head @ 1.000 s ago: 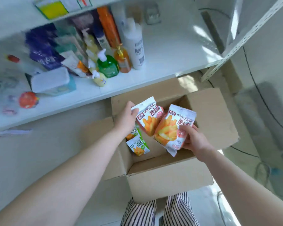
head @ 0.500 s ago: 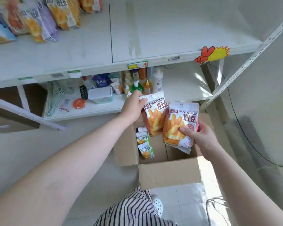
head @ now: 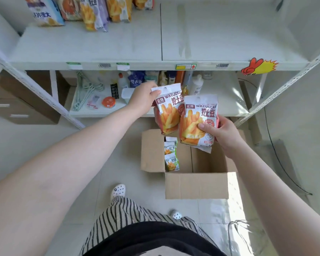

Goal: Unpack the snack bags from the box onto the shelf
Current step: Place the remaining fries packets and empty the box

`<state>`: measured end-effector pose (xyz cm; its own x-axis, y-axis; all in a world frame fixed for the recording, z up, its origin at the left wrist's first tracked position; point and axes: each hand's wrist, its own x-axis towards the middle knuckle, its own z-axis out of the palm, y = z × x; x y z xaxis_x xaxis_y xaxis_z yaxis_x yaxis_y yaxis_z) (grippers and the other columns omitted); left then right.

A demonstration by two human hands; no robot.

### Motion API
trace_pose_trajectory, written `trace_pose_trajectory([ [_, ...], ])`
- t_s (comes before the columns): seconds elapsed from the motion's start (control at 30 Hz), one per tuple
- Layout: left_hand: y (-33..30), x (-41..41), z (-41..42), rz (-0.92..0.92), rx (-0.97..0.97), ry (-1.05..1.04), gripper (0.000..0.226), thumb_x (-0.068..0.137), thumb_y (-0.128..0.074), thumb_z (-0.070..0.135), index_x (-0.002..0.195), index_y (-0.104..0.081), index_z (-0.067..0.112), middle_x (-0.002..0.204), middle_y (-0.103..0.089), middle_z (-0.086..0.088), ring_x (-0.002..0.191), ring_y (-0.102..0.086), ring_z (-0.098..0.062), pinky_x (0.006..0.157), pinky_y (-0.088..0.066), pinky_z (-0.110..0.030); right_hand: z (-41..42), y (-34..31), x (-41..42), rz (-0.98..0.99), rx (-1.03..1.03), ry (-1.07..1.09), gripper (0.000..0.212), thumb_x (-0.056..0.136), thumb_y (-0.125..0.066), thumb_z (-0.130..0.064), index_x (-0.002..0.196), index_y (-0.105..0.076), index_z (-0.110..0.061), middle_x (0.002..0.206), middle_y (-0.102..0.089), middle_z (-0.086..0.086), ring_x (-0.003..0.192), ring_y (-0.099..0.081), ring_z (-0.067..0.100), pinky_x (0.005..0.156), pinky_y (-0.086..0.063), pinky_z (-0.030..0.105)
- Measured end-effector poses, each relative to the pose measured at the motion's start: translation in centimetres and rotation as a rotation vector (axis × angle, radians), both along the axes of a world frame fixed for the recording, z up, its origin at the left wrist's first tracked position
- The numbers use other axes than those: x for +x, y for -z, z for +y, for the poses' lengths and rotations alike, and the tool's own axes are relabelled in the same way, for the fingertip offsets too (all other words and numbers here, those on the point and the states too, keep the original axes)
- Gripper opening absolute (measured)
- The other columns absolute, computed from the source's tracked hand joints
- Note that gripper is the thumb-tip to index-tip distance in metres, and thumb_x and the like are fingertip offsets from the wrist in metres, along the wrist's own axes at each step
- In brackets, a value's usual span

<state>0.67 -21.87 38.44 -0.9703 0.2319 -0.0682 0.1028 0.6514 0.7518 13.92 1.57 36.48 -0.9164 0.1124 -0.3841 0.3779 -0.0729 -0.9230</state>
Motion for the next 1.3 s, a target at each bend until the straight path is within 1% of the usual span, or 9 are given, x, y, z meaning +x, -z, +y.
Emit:
trace_pose_trajectory([
  [0.1, -0.4, -2.1, -4.6, 0.017, -0.006, 0.01, 0.011, 0.098, -0.05, 0.018, 0.091, -0.054, 0.01, 0.089, -0.06, -0.008, 0.079, -0.053, -0.022, 0.066, -0.036, -0.031, -3.8, -0.4, -2.5, 0.014, 0.005, -0.03, 0.052, 0.067, -0.081, -0.022, 0.113, -0.063, -0.008, 0.105, -0.075, 0.008, 0.092, -0.073, 0.026, 0.069, -0.06, 0.033],
  [0.23, -0.3, -6.2, -12.0, 0.005, 0.031, 0.005, 0.01, 0.097, -0.051, 0.016, 0.095, -0.058, 0.008, 0.082, -0.062, -0.008, 0.066, -0.053, -0.023, 0.056, -0.038, -0.032, -10.8, -0.4, -6.9, 0.034, -0.013, -0.021, 0.052, 0.068, -0.081, -0.018, 0.115, -0.062, -0.006, 0.104, -0.074, 0.009, 0.089, -0.074, 0.023, 0.067, -0.058, 0.029],
  [0.37, -0.6, -10.9, -20.0, 0.032, -0.017, -0.008, 0.015, 0.096, -0.053, 0.019, 0.101, -0.06, 0.007, 0.094, -0.067, -0.011, 0.082, -0.059, -0.026, 0.07, -0.042, -0.035, -18.7, 0.1, -11.6, 0.039, -0.041, 0.003, 0.049, 0.073, -0.078, -0.011, 0.118, -0.061, -0.002, 0.108, -0.073, 0.012, 0.091, -0.073, 0.024, 0.069, -0.058, 0.029],
  [0.5, -2.3, -14.8, -25.7, 0.078, -0.06, 0.024, 0.01, 0.096, -0.052, 0.018, 0.095, -0.058, 0.01, 0.087, -0.058, -0.004, 0.079, -0.05, -0.02, 0.065, -0.03, -0.028, -25.1, -0.4, -15.5, 0.04, -0.068, 0.019, 0.053, 0.065, -0.08, -0.017, 0.113, -0.063, -0.007, 0.105, -0.073, 0.01, 0.091, -0.072, 0.024, 0.071, -0.059, 0.031],
  [0.6, -3.3, -17.6, -28.0, 0.076, -0.053, 0.034, 0.008, 0.096, -0.052, 0.018, 0.091, -0.056, 0.014, 0.09, -0.062, -0.007, 0.079, -0.052, -0.02, 0.067, -0.034, -0.028, -27.5, -1.3, -17.9, 0.054, -0.074, 0.014, 0.05, 0.068, -0.079, -0.016, 0.114, -0.061, -0.007, 0.105, -0.072, 0.008, 0.089, -0.073, 0.022, 0.069, -0.059, 0.029],
  [0.73, -3.7, -21.4, -28.9, 0.059, 0.024, 0.012, 0.01, 0.096, -0.052, 0.018, 0.094, -0.059, 0.011, 0.099, -0.068, -0.012, 0.091, -0.064, -0.029, 0.081, -0.052, -0.039, -28.1, -2.4, -21.7, 0.061, -0.038, 0.014, 0.062, 0.066, -0.08, -0.019, 0.122, -0.058, -0.003, 0.111, -0.071, 0.011, 0.095, -0.072, 0.026, 0.073, -0.059, 0.031],
  [0.9, -3.6, -26.8, -27.3, 0.003, 0.101, 0.014, 0.006, 0.096, -0.051, 0.017, 0.092, -0.055, 0.015, 0.102, -0.068, -0.016, 0.092, -0.066, -0.032, 0.083, -0.055, -0.048, -26.7, -2.7, -27.0, 0.075, -0.034, 0.035, 0.063, 0.064, -0.082, -0.018, 0.121, -0.059, -0.004, 0.113, -0.071, 0.012, 0.098, -0.072, 0.028, 0.08, -0.058, 0.037],
  [1.17, -2.7, -36.5, -21.8, -0.055, 0.125, 0.043, 0.021, 0.097, -0.048, 0.015, 0.079, -0.049, 0.025, 0.097, -0.064, -0.015, 0.097, -0.063, -0.036, 0.086, -0.053, -0.054, -21.7, -1.8, -37.0, 0.111, -0.054, 0.047, 0.051, 0.064, -0.08, -0.013, 0.11, -0.061, -0.008, 0.1, -0.073, 0.007, 0.089, -0.072, 0.024, 0.071, -0.059, 0.032],
  [1.3, -2.6, -40.5, -18.9, -0.032, 0.022, 0.113, 0.005, 0.097, -0.05, 0.017, 0.098, -0.054, 0.014, 0.106, -0.063, -0.015, 0.1, -0.061, -0.035, 0.089, -0.052, -0.048, -19.1, -0.5, -41.3, 0.128, -0.016, 0.038, 0.05, 0.072, -0.079, -0.004, 0.119, -0.06, -0.003, 0.111, -0.07, 0.017, 0.099, -0.07, 0.031, 0.085, -0.059, 0.04],
])
